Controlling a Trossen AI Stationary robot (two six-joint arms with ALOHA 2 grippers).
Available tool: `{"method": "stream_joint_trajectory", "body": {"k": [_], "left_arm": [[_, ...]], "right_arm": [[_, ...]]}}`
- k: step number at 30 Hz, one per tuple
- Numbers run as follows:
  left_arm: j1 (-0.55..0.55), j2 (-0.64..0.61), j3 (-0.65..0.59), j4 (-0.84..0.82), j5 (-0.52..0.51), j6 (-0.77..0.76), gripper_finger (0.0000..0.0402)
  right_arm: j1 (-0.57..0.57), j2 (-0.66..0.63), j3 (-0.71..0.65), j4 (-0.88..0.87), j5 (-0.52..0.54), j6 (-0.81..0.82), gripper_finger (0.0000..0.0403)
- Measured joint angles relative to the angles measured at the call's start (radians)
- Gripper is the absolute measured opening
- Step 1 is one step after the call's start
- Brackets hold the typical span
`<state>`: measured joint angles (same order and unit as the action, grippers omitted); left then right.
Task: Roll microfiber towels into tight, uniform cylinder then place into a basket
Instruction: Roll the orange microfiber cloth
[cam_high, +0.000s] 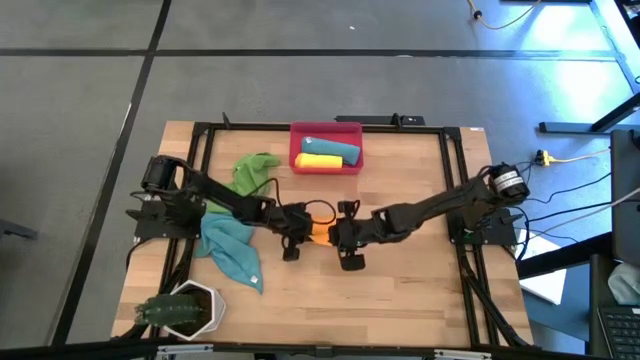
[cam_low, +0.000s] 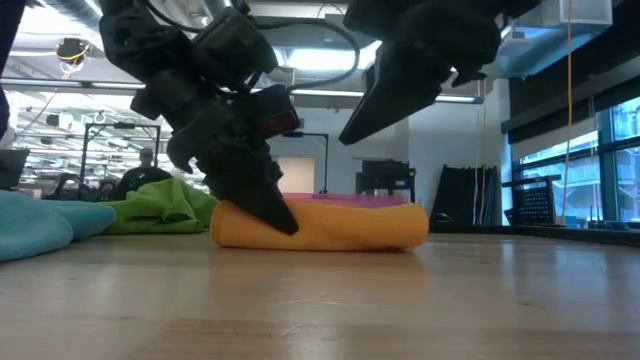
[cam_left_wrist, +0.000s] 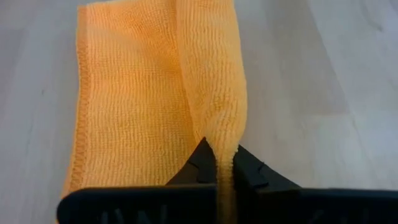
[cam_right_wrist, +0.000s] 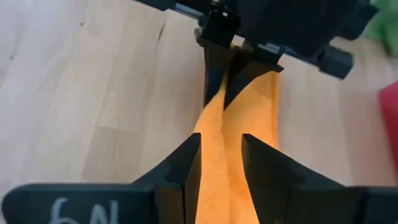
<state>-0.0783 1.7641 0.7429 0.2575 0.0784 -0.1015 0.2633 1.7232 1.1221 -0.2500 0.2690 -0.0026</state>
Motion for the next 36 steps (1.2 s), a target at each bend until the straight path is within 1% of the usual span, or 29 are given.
{"method": "stream_joint_trajectory", "body": {"k": [4,8,15,18,20,22,23,26,29,36], "left_arm": [[0.009,-0.003,0.0,0.01,0.033,-0.005,0.0],[0.011,-0.013,0.0,0.026,0.078,-0.026,0.0],[0.011,-0.017,-0.001,0.034,0.096,-0.033,0.0],[0.011,-0.017,-0.015,0.061,0.068,-0.053,0.0],[0.011,-0.017,-0.037,0.111,0.063,-0.069,0.0],[0.011,-0.017,-0.065,0.164,0.067,-0.096,0.0],[0.014,-0.017,-0.08,0.183,0.068,-0.108,0.0],[0.022,-0.017,-0.12,0.252,0.071,-0.157,0.0],[0.034,-0.017,-0.14,0.294,0.097,-0.2,0.0],[0.034,-0.017,-0.145,0.293,0.097,-0.229,0.0]], "right_arm": [[0.038,0.0,0.0,0.0,0.082,-0.035,0.0116],[0.071,-0.003,-0.001,-0.001,0.197,-0.043,0.0116],[0.092,-0.064,-0.001,0.025,0.21,-0.007,0.0115],[0.092,-0.064,-0.001,0.014,0.162,-0.002,0.0098],[0.092,-0.059,-0.001,0.015,0.12,-0.001,0.0068],[0.092,-0.055,-0.001,0.009,0.086,-0.002,0.0026],[0.092,-0.055,-0.001,0.013,0.068,-0.002,0.0013],[0.085,-0.055,-0.001,0.033,0.007,0.011,0.001],[0.064,-0.023,0.0,0.073,-0.034,0.027,0.0005],[0.002,0.106,-0.001,0.135,-0.063,0.063,0.0003]]}}
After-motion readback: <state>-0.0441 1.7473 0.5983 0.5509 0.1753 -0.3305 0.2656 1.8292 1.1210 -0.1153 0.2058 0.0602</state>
